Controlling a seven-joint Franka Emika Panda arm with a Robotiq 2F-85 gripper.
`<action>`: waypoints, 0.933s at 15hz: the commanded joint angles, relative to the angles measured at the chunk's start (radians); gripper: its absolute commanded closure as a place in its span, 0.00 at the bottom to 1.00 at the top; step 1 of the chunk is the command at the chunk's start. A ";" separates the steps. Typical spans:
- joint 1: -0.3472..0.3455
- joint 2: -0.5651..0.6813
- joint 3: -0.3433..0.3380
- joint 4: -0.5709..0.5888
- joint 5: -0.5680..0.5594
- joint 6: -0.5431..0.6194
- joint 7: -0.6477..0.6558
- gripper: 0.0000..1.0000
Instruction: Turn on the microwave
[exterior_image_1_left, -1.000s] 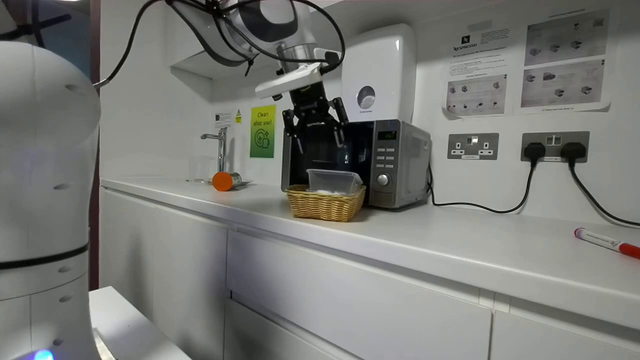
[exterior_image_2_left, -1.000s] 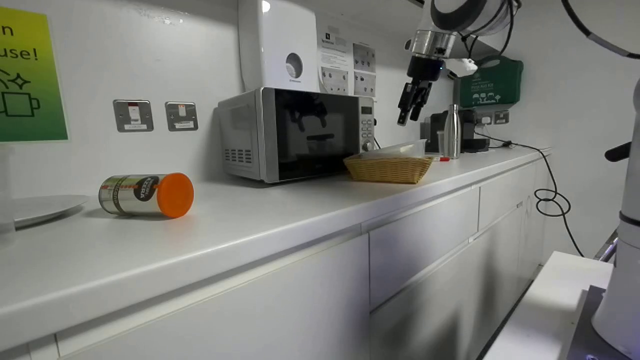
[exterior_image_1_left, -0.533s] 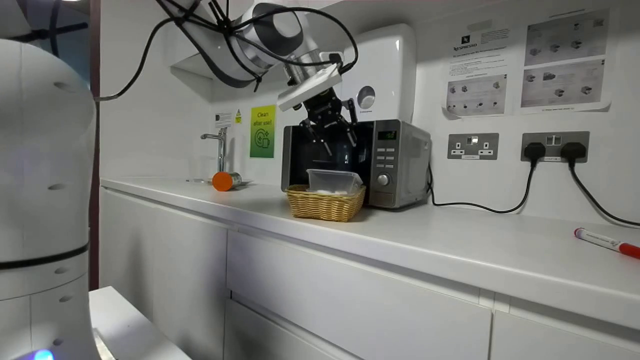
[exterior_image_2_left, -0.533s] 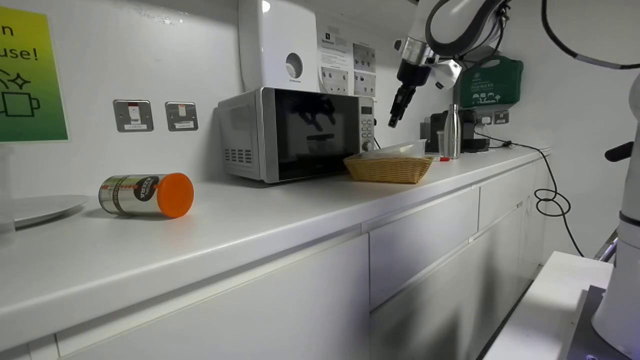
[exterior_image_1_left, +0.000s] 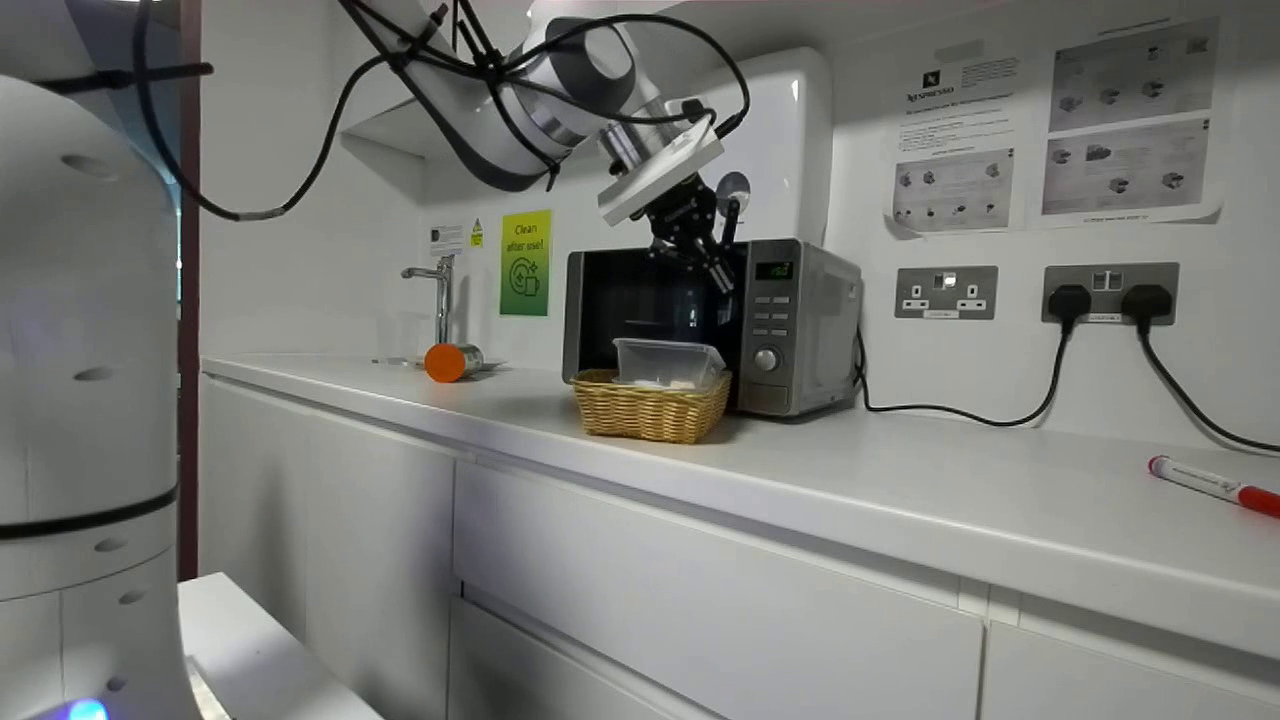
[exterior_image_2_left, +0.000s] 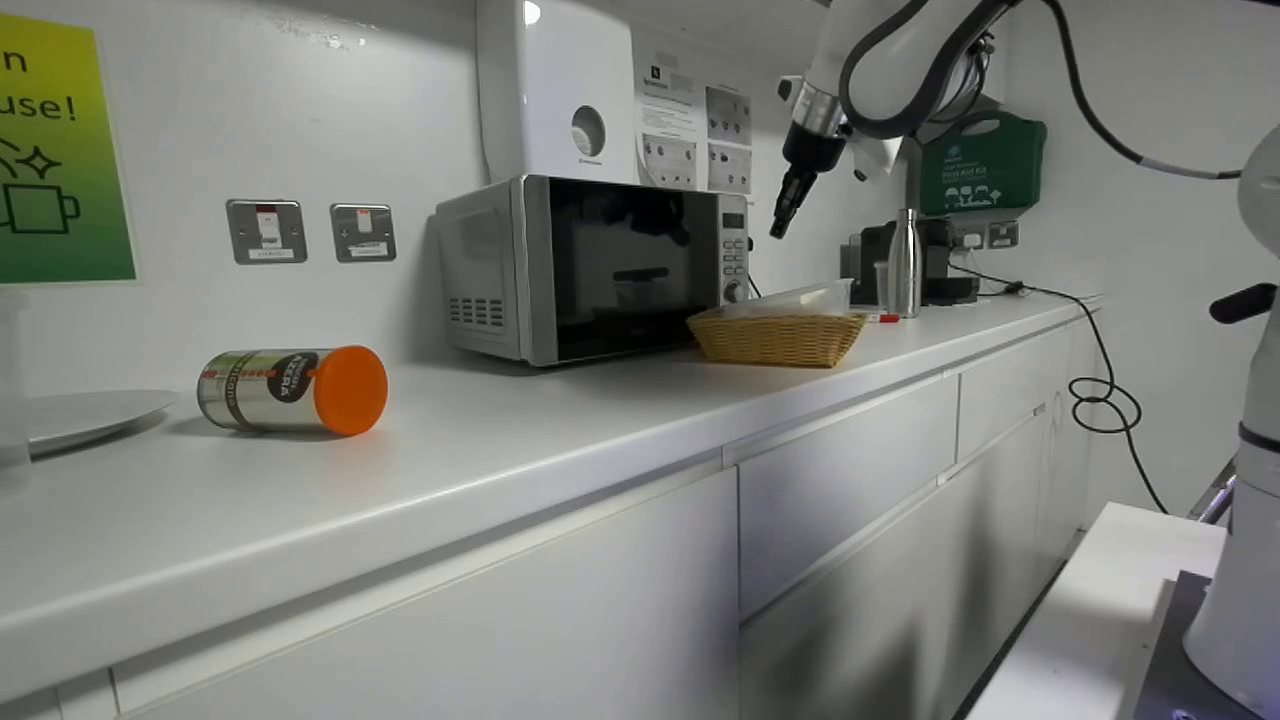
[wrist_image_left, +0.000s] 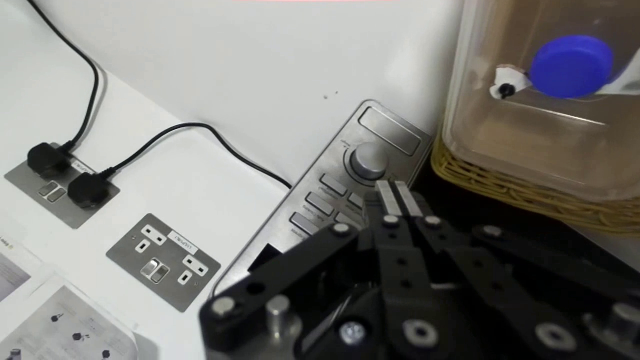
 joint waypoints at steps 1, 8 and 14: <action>-0.084 0.107 0.059 0.099 -0.093 0.040 0.077 1.00; -0.110 0.234 0.107 0.214 -0.150 0.013 0.194 1.00; -0.093 0.310 0.109 0.271 -0.135 0.003 0.220 1.00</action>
